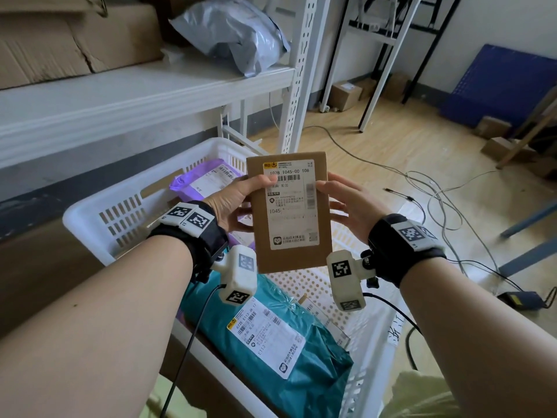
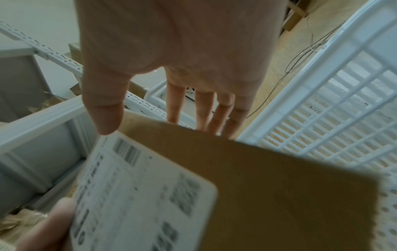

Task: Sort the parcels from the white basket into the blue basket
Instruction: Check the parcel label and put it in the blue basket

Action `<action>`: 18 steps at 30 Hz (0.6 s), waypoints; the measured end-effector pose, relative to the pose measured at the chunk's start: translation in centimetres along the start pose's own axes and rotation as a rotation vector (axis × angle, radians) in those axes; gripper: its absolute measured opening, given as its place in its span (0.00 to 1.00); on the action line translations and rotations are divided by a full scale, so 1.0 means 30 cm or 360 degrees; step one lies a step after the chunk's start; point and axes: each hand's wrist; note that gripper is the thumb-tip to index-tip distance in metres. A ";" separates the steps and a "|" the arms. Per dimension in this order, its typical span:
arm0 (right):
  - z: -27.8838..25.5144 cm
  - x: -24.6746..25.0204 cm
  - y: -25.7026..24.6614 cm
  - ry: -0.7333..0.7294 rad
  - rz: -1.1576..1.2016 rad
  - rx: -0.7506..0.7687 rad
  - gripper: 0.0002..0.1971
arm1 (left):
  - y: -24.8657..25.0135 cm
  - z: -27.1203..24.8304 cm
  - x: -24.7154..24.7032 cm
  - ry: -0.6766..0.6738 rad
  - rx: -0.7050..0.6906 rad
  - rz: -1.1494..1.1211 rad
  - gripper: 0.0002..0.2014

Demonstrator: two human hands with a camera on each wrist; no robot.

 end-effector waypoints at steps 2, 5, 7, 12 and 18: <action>0.000 0.003 0.003 -0.0012 -0.0033 -0.0017 0.23 | -0.002 0.006 -0.005 0.0003 0.0018 -0.0061 0.12; 0.003 0.013 0.018 -0.0076 -0.0089 -0.0069 0.23 | -0.010 0.017 -0.025 -0.0042 0.0042 -0.0129 0.14; 0.008 0.031 0.025 -0.0058 -0.0144 -0.0102 0.26 | -0.017 0.023 -0.047 -0.0049 0.0064 -0.0120 0.13; 0.023 0.083 0.050 0.0124 -0.0500 -0.0172 0.41 | -0.046 0.089 -0.111 0.0079 -0.0017 0.0095 0.35; 0.037 0.129 0.137 0.0125 -0.1057 -0.0340 0.47 | -0.135 0.169 -0.194 -0.0111 -0.0002 0.0612 0.27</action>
Point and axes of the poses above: each hand's wrist, its own z-axis towards the middle knuckle, its own x-axis out of the back of the hand, y = z × x, and after that the axes turned 12 degrees about y, right-handed
